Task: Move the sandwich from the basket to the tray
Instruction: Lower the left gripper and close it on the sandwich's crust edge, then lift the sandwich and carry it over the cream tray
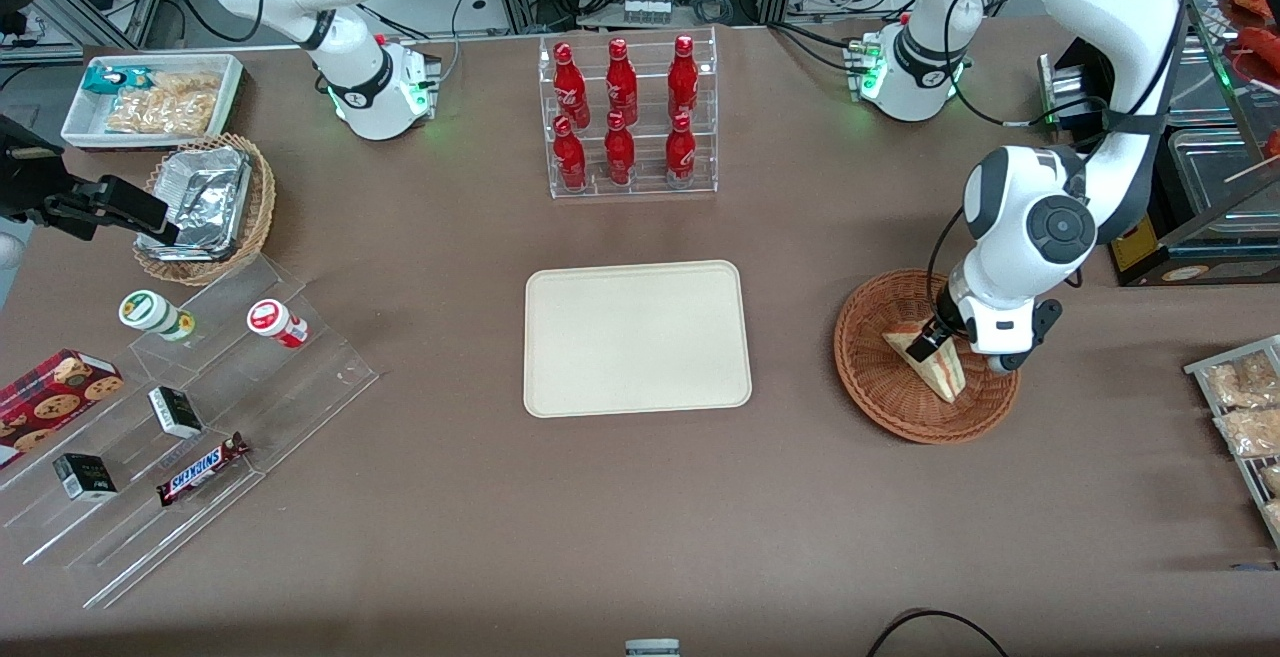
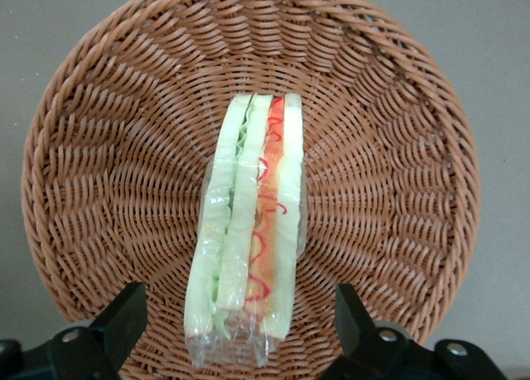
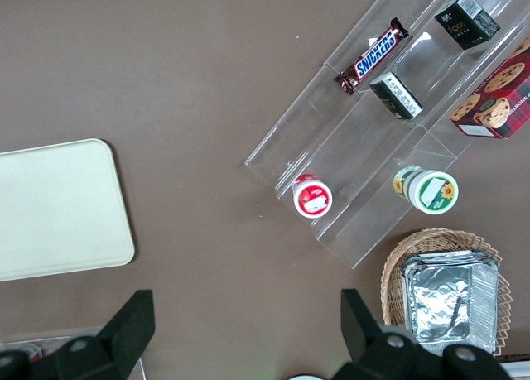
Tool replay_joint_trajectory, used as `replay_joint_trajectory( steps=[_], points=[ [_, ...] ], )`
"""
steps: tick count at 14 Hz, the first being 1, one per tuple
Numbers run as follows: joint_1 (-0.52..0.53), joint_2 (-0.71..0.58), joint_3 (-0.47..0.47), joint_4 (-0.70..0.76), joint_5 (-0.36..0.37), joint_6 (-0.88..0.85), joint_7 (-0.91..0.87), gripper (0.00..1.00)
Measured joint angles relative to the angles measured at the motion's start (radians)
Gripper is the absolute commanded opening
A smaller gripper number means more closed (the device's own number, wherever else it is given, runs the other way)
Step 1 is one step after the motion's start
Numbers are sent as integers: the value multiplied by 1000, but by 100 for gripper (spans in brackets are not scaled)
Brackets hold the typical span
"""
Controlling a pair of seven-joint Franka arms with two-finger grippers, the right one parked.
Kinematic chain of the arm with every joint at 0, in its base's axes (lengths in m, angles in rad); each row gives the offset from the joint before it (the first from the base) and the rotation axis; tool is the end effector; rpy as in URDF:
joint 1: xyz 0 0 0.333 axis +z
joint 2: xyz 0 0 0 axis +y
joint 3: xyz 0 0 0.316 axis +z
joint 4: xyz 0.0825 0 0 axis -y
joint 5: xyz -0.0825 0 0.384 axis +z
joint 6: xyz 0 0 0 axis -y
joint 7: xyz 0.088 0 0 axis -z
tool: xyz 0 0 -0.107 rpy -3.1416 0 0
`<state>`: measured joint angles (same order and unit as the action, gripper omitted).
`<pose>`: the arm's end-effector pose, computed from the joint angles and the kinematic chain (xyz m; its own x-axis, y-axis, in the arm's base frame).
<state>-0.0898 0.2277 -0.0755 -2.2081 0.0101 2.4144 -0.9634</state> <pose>0.5418 -0.0903 0.2750 0.7020 0.7119 -0.0204 0.7118 -0.7023 -0.0110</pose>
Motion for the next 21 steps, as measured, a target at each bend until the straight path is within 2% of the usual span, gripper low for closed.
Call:
replay_joint_trajectory(
  steps=[2, 3, 5, 7, 9, 12, 15, 21],
  points=[
    [1, 21, 1, 4, 0, 5, -1, 96],
    [1, 32, 3, 9, 0, 5, -2, 84],
    [2, 47, 4, 18, 0, 5, -6, 44],
    [2, 52, 4, 21, 0, 5, -21, 17],
    [2, 52, 4, 26, 0, 5, -27, 13],
    [2, 52, 4, 58, 0, -16, -28, 13],
    [1, 50, 4, 146, 1, -152, -22, 11],
    [-14, 49, -5, 276, 1, -369, 234, 9]
  ],
)
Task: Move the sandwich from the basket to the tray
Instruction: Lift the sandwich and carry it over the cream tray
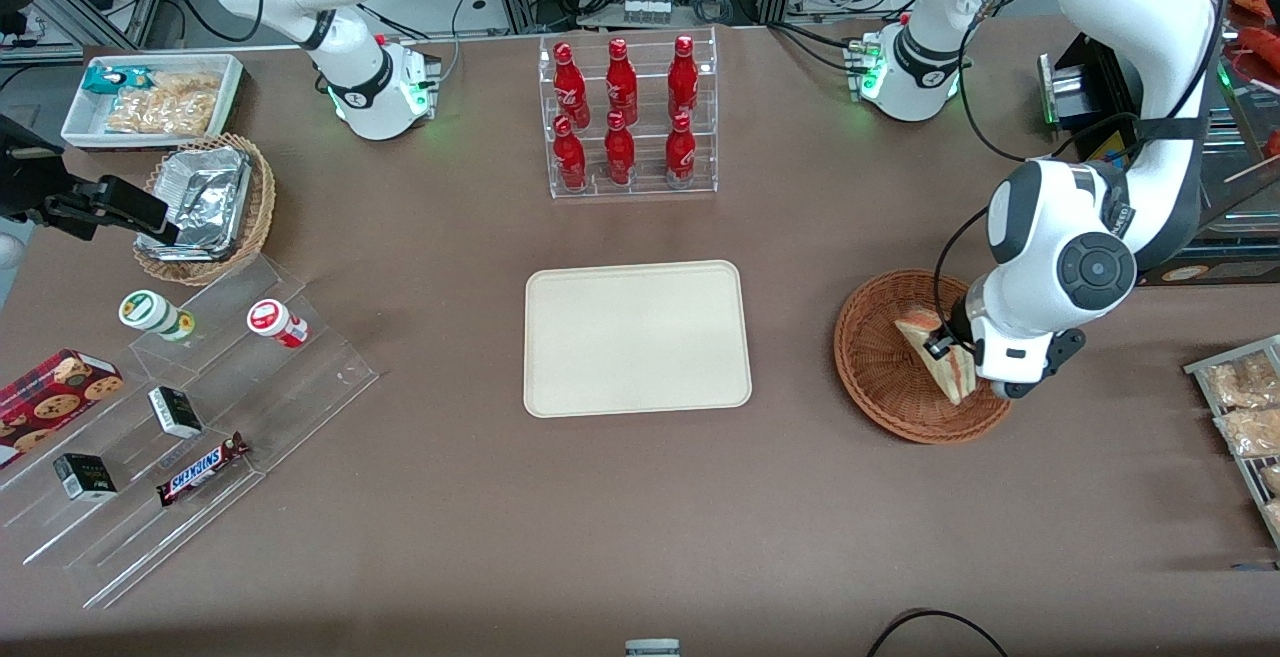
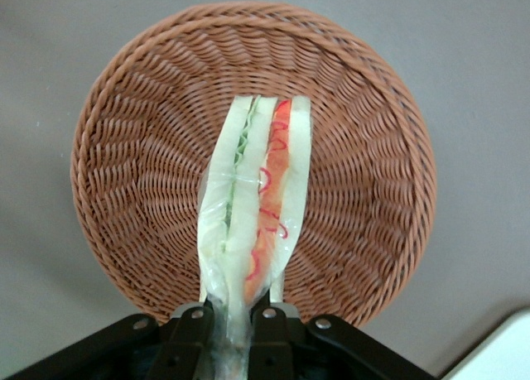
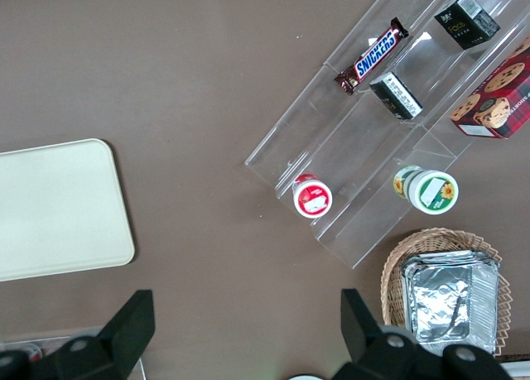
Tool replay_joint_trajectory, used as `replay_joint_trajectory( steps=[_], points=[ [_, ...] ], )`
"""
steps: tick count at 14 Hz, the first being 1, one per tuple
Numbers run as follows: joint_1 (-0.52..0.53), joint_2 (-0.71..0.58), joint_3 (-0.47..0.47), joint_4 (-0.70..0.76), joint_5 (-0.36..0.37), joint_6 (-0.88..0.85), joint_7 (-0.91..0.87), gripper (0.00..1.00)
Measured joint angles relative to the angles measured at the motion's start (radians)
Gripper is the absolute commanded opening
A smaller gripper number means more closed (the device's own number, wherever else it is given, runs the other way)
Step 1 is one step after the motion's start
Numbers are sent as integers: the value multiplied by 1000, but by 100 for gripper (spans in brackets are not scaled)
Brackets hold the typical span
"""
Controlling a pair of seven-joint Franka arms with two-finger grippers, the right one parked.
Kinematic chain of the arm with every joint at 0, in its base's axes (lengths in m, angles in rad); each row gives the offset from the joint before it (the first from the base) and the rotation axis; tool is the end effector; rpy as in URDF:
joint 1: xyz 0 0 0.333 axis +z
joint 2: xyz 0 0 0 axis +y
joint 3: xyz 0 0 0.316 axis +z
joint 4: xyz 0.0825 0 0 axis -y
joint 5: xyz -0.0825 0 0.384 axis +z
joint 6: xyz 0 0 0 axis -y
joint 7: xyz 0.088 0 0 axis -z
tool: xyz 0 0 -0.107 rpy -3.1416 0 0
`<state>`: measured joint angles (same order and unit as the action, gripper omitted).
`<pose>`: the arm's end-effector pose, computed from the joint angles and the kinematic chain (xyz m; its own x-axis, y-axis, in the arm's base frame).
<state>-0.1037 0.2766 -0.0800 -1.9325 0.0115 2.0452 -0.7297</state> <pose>0.5830 -0.1059 0.3325 0.8466 0.5163 -0.1293 0.5071 -0.8562 -0.0987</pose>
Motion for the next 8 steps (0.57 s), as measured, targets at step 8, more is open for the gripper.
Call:
replay_joint_trajectory(
  steps=[8],
  points=[
    [-237, 125, -10, 182, -2, -72, 124, 9]
  ],
)
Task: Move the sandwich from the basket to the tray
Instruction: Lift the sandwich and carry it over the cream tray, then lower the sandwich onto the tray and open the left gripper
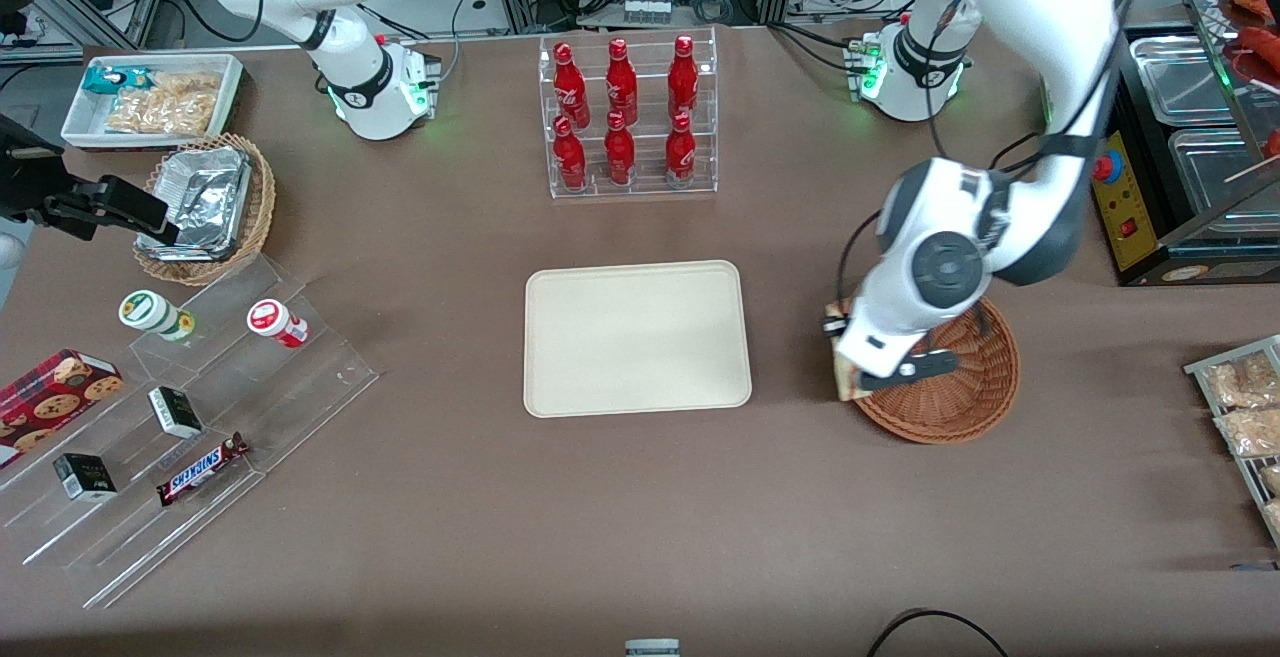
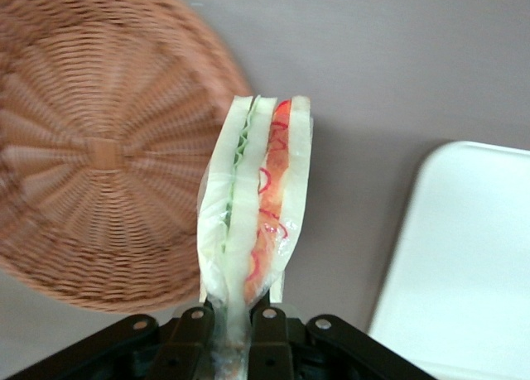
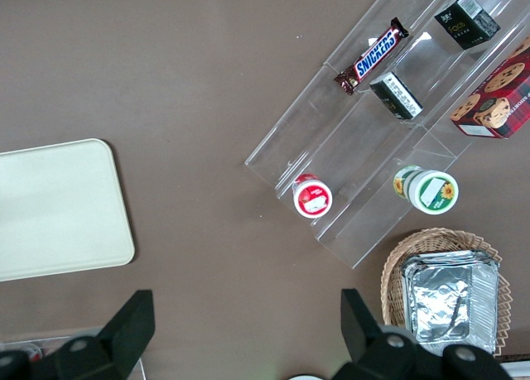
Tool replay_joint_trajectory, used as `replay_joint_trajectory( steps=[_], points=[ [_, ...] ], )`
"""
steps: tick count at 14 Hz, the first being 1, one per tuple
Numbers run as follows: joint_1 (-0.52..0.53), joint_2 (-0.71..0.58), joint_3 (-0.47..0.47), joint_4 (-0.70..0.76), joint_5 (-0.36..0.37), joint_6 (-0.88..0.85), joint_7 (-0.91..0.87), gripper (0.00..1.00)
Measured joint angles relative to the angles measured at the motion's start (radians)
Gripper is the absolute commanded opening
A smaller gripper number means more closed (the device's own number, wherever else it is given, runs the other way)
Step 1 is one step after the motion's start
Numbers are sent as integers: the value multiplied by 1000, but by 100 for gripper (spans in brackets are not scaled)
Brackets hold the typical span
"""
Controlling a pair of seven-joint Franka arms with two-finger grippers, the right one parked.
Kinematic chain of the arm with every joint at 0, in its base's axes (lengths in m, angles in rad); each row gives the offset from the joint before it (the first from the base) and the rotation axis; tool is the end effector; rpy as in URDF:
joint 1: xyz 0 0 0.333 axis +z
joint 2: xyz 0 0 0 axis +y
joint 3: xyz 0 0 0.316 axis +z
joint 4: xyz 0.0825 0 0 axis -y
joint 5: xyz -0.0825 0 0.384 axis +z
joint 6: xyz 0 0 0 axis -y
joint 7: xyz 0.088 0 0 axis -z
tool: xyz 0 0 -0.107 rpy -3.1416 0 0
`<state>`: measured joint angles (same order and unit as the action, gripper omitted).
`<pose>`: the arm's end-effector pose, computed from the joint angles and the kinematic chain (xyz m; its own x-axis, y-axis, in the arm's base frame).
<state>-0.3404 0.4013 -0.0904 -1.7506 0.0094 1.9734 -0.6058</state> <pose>0.5775 -0.2599 0.3298 0.9710 0.1776 -0.1602 0.1670 -0.9829 -0.0776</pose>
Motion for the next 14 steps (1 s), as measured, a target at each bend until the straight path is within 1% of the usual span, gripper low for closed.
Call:
replay_joint_trajectory(
  steps=[3, 9, 12, 14],
  points=[
    [-87, 74, -1, 99, 0, -14, -50, 9],
    [-211, 198, -4, 253, -6, -17, -179, 8],
    [-249, 267, -18, 343, -36, -17, -236, 8],
    [-263, 319, -35, 403, -38, -15, -272, 8]
  ],
)
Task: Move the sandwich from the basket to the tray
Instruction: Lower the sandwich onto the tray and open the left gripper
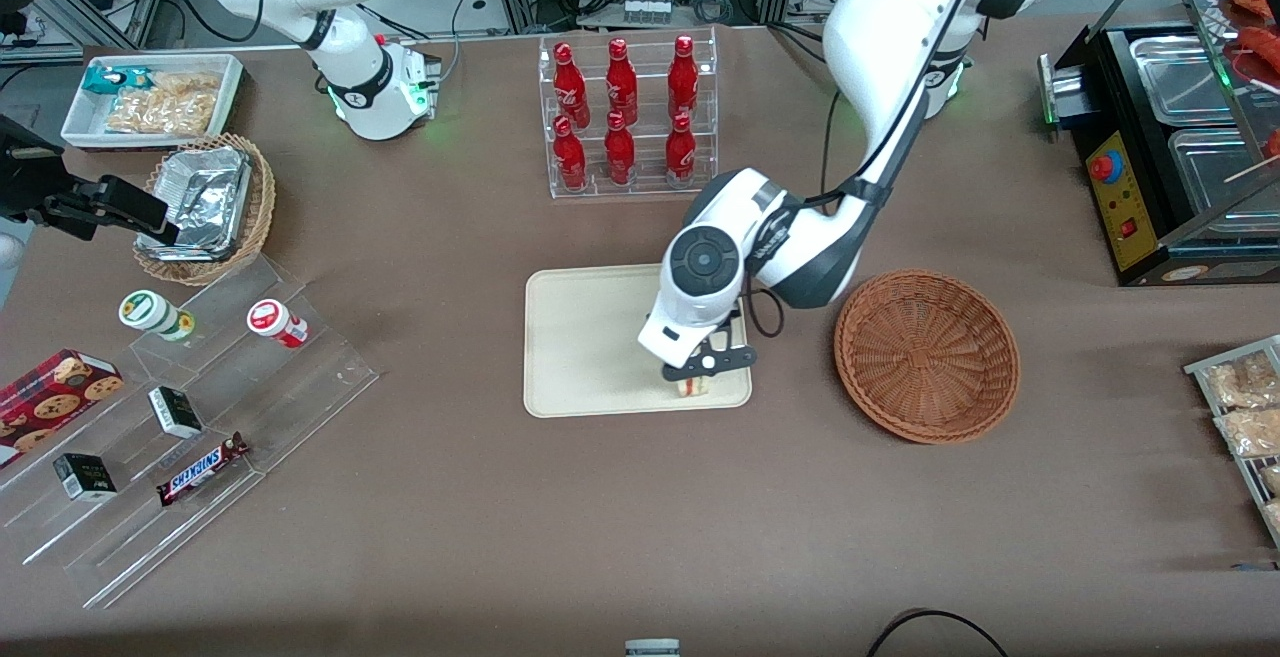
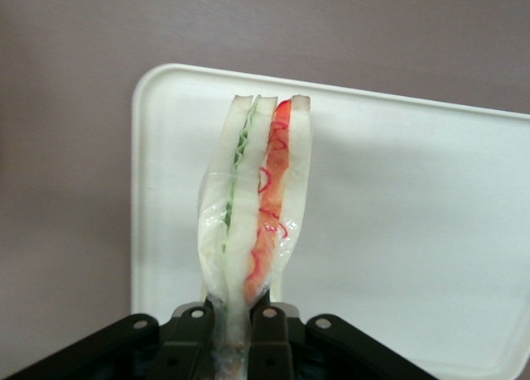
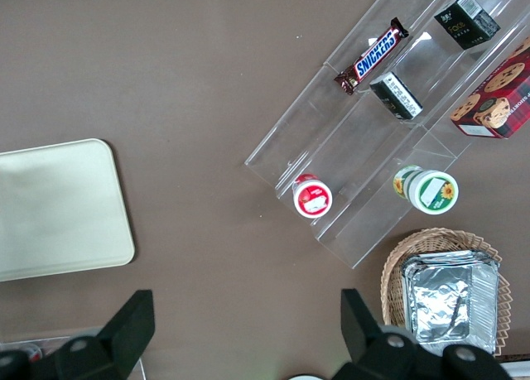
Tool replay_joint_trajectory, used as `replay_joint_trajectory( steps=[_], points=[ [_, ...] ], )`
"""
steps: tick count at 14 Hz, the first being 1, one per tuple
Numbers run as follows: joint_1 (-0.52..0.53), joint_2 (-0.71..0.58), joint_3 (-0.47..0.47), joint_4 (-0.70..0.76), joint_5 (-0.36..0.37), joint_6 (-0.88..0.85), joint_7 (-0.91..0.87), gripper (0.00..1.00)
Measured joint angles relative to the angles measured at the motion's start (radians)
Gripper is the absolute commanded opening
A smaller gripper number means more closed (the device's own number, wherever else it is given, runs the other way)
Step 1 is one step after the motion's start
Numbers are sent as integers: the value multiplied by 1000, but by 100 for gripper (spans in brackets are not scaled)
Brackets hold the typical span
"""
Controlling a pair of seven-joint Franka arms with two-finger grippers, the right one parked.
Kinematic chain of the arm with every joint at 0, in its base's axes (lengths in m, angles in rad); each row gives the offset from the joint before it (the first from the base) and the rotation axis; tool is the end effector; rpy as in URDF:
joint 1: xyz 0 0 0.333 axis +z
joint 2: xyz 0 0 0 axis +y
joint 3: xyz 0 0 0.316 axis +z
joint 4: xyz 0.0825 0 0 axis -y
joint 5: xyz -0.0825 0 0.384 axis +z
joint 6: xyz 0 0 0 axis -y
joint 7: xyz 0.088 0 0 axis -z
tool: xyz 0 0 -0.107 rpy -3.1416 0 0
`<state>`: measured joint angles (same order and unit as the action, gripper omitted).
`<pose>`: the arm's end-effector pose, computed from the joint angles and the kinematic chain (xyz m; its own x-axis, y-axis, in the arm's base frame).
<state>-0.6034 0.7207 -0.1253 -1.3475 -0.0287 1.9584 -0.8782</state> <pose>0.5509 -0.4687 0.2924 0.9709 0.1861 -0.1507 0.1862 -0.9824 -0.0131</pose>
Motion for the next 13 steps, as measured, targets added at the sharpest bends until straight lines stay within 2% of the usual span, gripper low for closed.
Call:
replay_joint_trajectory(
  steps=[8, 9, 10, 11, 13],
  points=[
    [-85, 109, -9, 56, -5, 93, -100, 11],
    [-89, 110, -10, 56, -5, 93, -105, 20],
    [-90, 110, -12, 56, -5, 93, -105, 64],
    [-90, 110, -13, 56, -5, 93, -106, 100],
    [-90, 110, -14, 56, -5, 93, -107, 100]
  ],
)
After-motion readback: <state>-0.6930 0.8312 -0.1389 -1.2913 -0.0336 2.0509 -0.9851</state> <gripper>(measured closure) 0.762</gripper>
